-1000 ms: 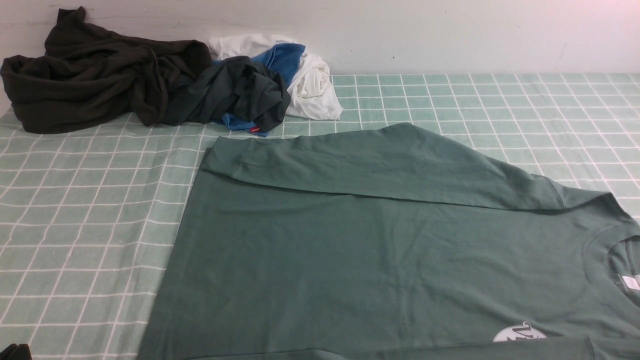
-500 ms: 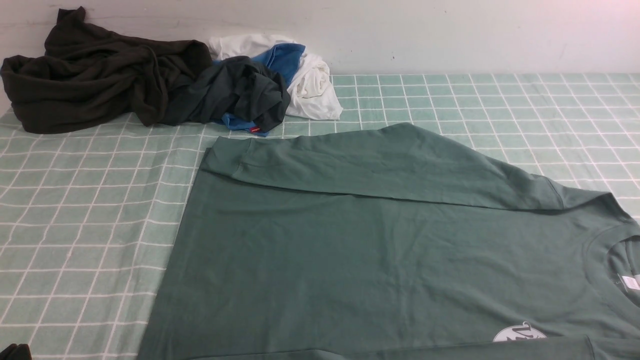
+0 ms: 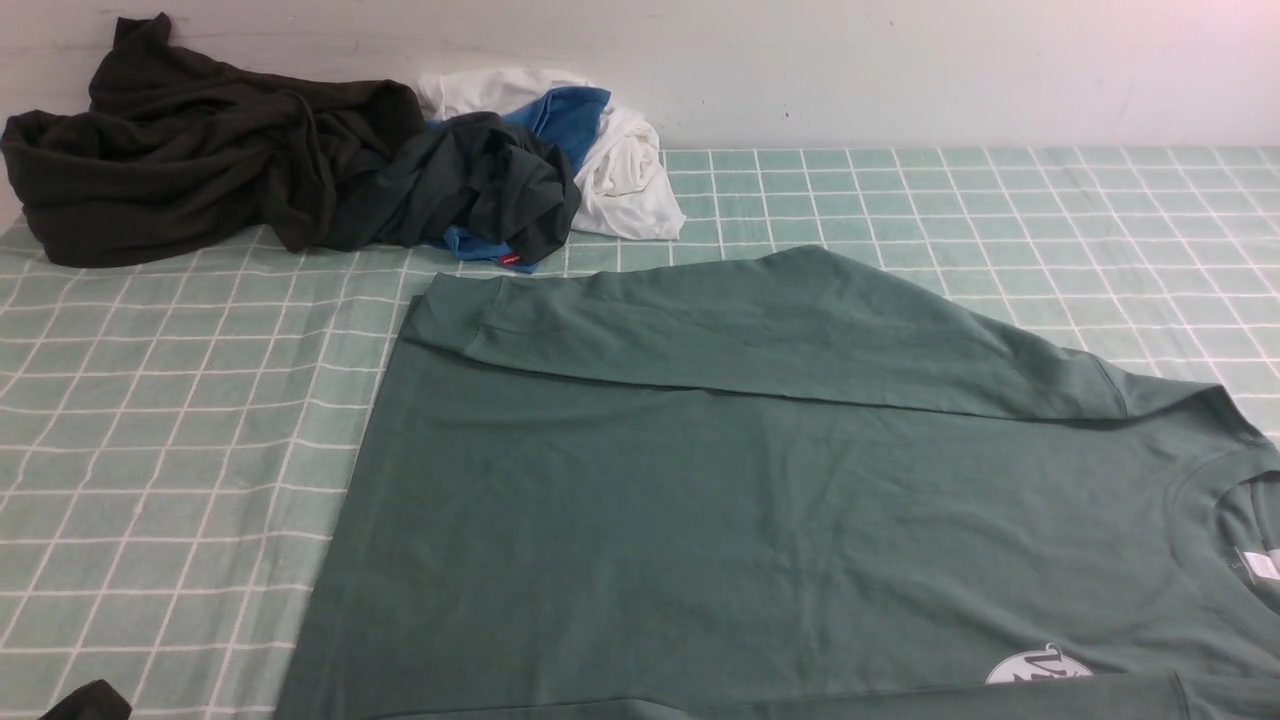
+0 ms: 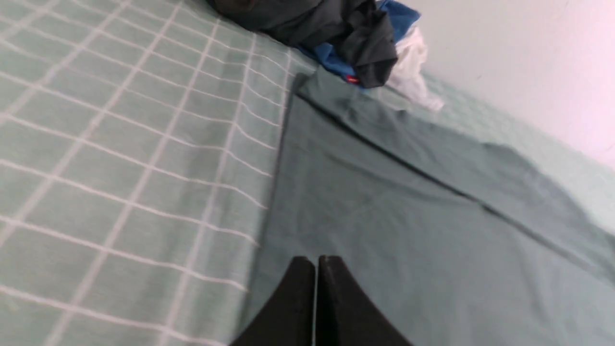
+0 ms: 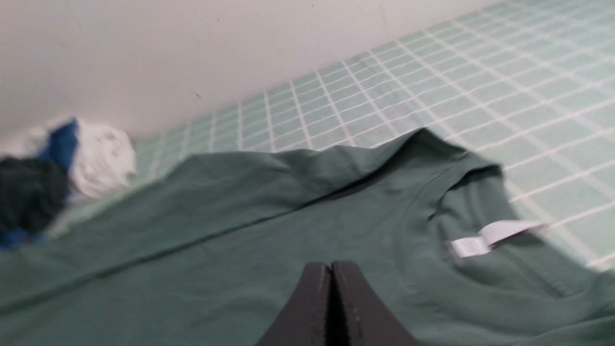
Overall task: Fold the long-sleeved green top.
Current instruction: Use the left arm to clamp the cuff closest to it
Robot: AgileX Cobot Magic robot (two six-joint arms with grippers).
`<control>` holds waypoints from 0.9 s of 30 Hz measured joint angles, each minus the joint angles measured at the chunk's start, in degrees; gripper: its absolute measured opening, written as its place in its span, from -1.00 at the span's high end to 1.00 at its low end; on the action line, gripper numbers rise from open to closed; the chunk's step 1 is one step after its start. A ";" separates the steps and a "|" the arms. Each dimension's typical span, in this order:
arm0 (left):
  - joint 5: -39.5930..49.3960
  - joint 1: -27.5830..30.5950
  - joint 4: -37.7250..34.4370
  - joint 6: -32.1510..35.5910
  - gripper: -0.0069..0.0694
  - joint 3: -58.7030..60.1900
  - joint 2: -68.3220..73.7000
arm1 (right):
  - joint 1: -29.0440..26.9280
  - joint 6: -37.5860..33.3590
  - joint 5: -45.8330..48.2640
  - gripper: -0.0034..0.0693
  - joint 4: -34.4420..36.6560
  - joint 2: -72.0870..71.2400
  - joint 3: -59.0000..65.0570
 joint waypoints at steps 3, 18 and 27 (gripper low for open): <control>-1.13 0.00 -11.05 -1.81 0.83 0.00 0.00 | 0.00 6.19 -0.31 0.94 14.68 0.00 0.00; -1.23 0.00 -15.62 9.30 0.83 -7.76 0.31 | 0.00 -8.46 -1.22 0.94 23.79 0.00 -1.85; 25.16 0.00 8.49 21.16 0.83 -35.68 31.01 | 0.00 -34.74 5.83 0.94 18.38 24.34 -23.95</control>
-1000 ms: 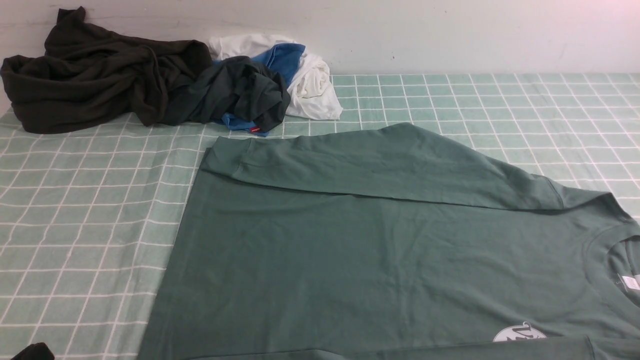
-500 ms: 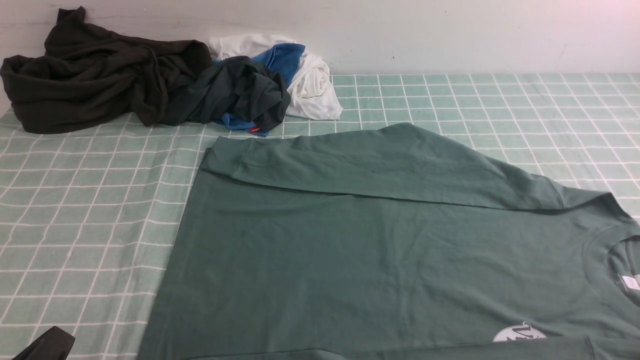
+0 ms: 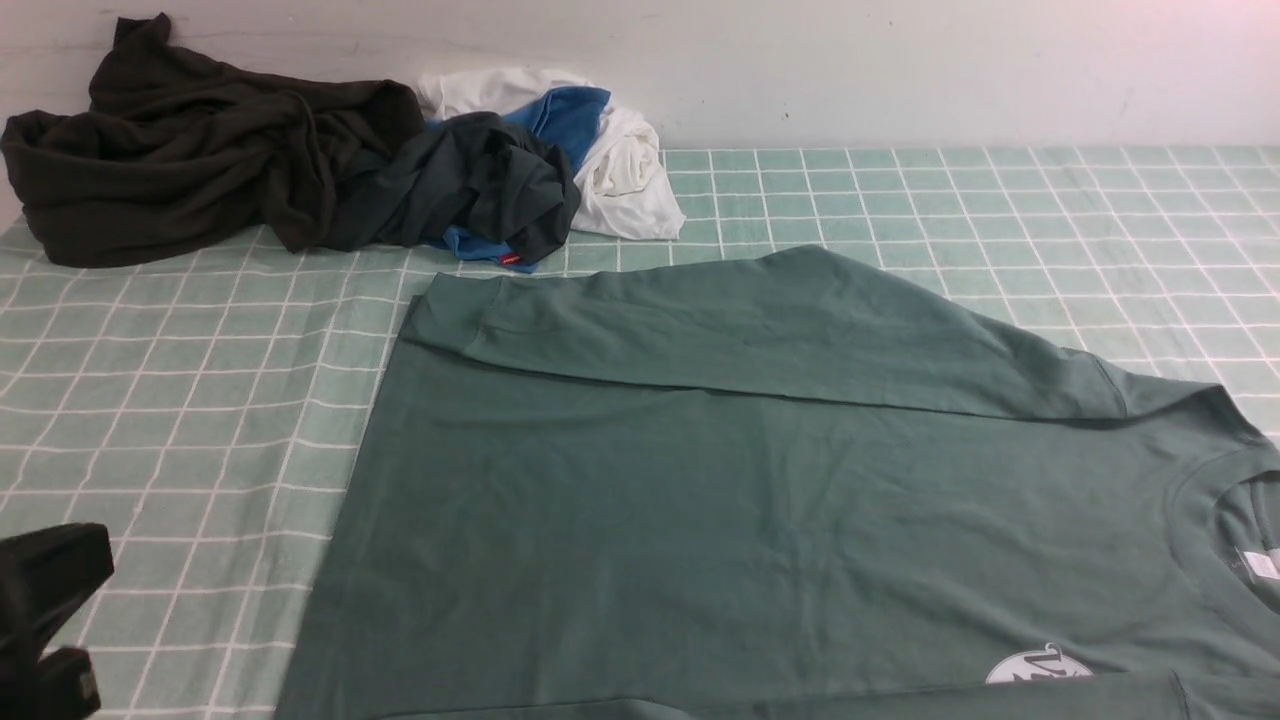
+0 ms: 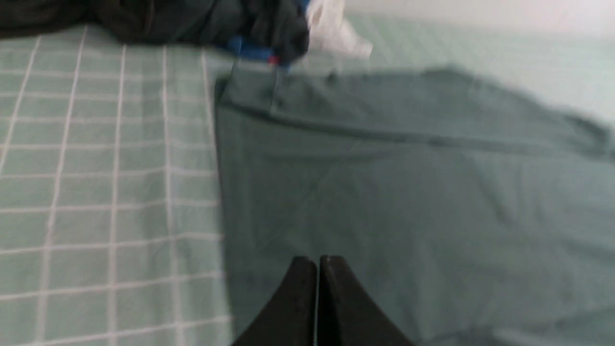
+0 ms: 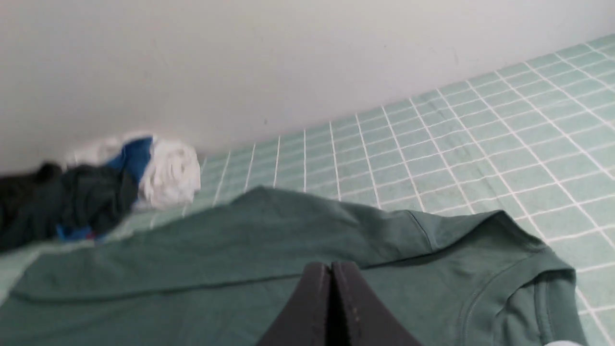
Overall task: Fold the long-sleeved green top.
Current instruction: Use the left arm to clamp the cuff closest to it
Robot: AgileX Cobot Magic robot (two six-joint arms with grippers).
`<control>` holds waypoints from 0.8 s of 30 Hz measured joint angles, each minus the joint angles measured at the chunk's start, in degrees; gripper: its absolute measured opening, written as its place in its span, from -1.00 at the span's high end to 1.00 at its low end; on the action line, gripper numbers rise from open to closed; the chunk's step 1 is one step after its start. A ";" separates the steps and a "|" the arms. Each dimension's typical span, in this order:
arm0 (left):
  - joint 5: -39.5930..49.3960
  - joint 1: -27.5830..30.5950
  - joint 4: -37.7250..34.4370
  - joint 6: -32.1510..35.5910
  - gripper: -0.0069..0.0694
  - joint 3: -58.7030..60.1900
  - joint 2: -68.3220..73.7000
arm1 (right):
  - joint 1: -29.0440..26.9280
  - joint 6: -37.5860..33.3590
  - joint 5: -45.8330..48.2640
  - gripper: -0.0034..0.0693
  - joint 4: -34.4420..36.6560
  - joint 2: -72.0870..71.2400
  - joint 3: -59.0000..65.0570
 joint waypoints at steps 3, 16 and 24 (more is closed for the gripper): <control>13.81 -0.95 10.78 3.54 0.83 -11.73 12.64 | 1.16 -7.92 10.77 0.94 -0.16 9.94 -9.78; 21.29 -27.19 18.82 3.46 0.41 -14.34 41.44 | 19.71 -10.05 45.92 0.94 -8.31 31.53 -19.68; 10.02 -28.16 20.82 1.89 -0.14 -14.34 57.24 | 21.08 -9.90 40.07 0.94 -9.50 32.66 -19.68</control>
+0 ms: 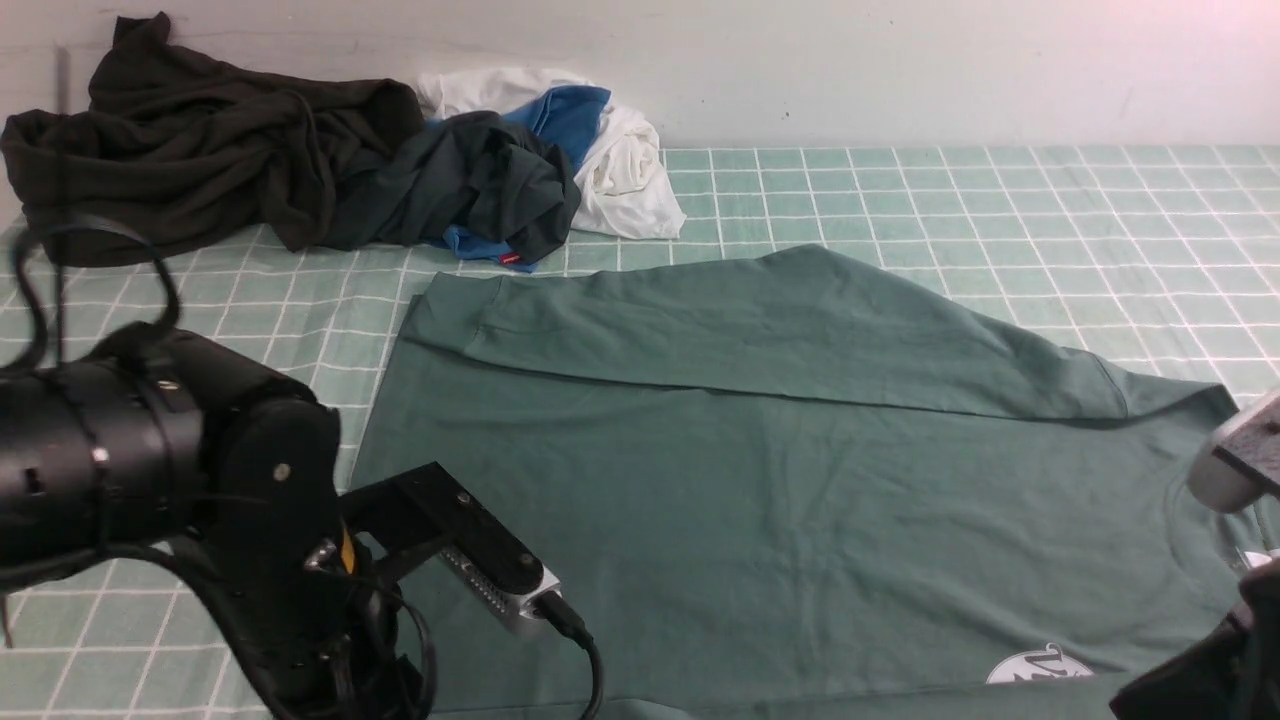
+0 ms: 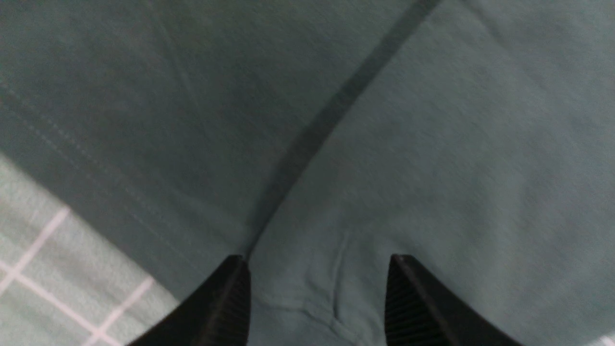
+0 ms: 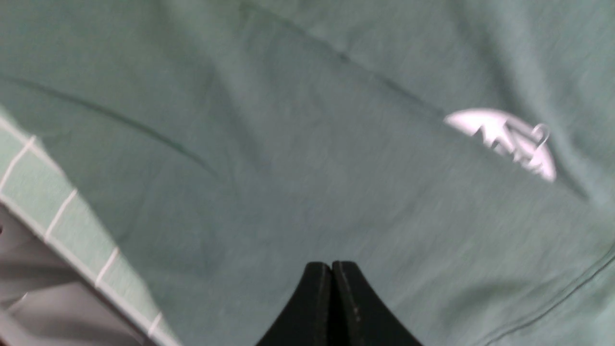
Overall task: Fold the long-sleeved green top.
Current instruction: Use the left arm to clamp the cuff closest to it
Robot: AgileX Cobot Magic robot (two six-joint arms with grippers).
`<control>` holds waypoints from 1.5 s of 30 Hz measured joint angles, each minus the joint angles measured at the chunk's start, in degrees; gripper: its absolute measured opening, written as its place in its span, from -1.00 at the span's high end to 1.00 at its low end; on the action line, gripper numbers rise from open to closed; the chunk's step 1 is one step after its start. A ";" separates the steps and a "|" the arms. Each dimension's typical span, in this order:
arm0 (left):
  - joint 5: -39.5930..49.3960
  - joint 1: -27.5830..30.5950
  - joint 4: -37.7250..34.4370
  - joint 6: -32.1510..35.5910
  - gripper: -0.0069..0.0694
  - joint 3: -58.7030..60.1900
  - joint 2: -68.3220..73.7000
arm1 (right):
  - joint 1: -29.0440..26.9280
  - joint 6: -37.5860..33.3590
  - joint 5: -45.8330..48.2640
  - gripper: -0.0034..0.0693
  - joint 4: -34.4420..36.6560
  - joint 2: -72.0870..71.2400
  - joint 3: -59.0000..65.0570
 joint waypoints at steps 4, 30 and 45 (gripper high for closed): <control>-3.31 0.00 1.97 -0.42 -0.16 -0.06 5.59 | 0.00 -0.28 -2.83 0.94 -0.07 0.00 0.00; 15.32 0.00 4.43 -0.42 0.80 -28.64 12.94 | 0.00 -0.46 -9.34 0.94 -1.34 0.00 0.00; 5.22 0.00 2.76 -0.37 0.00 -4.20 8.52 | 0.00 -0.64 -13.41 0.94 -2.58 1.40 0.09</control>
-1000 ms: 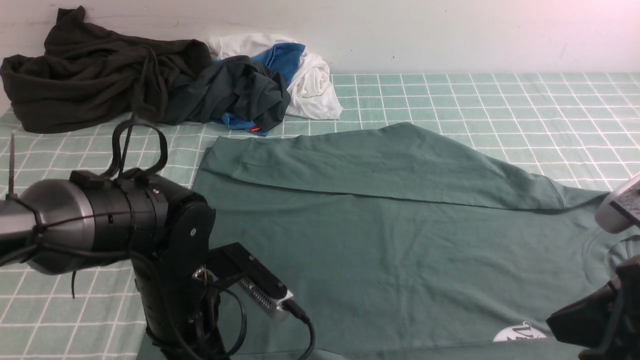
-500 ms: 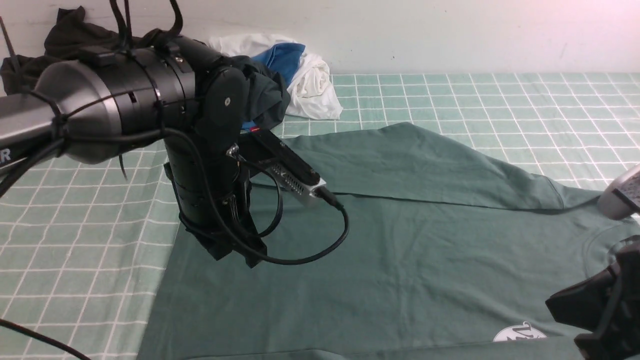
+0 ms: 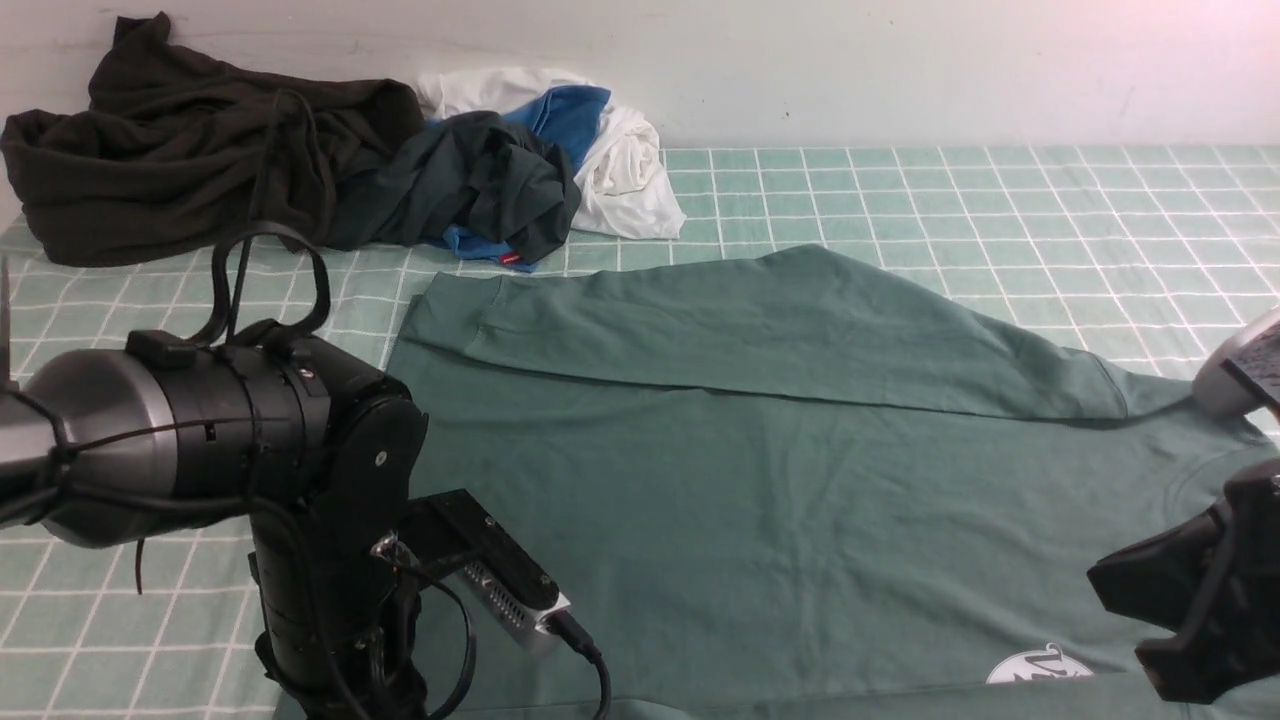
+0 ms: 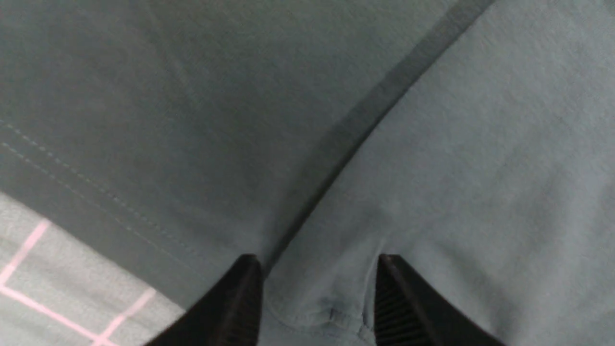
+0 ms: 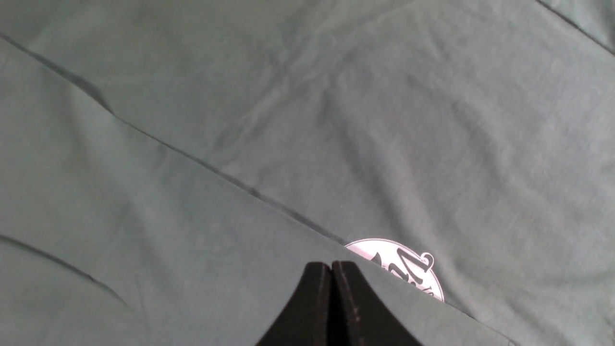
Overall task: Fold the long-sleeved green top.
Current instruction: Use the left arm to clamp the cuff closest to it, then use the left arm to drag and place the cuff at the centered position on the left edge of the fabric
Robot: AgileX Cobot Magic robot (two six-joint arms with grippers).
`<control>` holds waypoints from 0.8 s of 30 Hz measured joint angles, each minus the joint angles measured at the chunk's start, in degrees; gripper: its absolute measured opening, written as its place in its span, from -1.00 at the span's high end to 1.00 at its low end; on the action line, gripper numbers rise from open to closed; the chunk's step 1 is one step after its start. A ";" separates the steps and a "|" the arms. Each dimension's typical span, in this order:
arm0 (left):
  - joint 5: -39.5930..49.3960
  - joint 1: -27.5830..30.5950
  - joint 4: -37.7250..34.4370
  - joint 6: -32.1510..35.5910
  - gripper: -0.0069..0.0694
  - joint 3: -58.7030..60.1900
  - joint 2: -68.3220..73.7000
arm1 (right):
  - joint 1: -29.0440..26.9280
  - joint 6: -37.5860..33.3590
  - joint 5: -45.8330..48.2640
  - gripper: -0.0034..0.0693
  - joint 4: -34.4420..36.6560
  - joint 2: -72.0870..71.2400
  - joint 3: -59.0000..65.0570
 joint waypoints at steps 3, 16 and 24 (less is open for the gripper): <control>-1.99 0.00 0.06 0.00 -0.25 0.50 1.50 | 0.00 0.00 -0.08 0.94 0.00 1.66 0.00; -2.69 0.00 -2.63 1.59 0.75 0.55 3.01 | 0.00 0.00 0.16 0.94 0.16 3.93 0.02; 2.80 0.00 0.65 2.28 0.82 -11.32 3.13 | 0.00 0.00 -0.31 0.94 0.16 3.93 0.02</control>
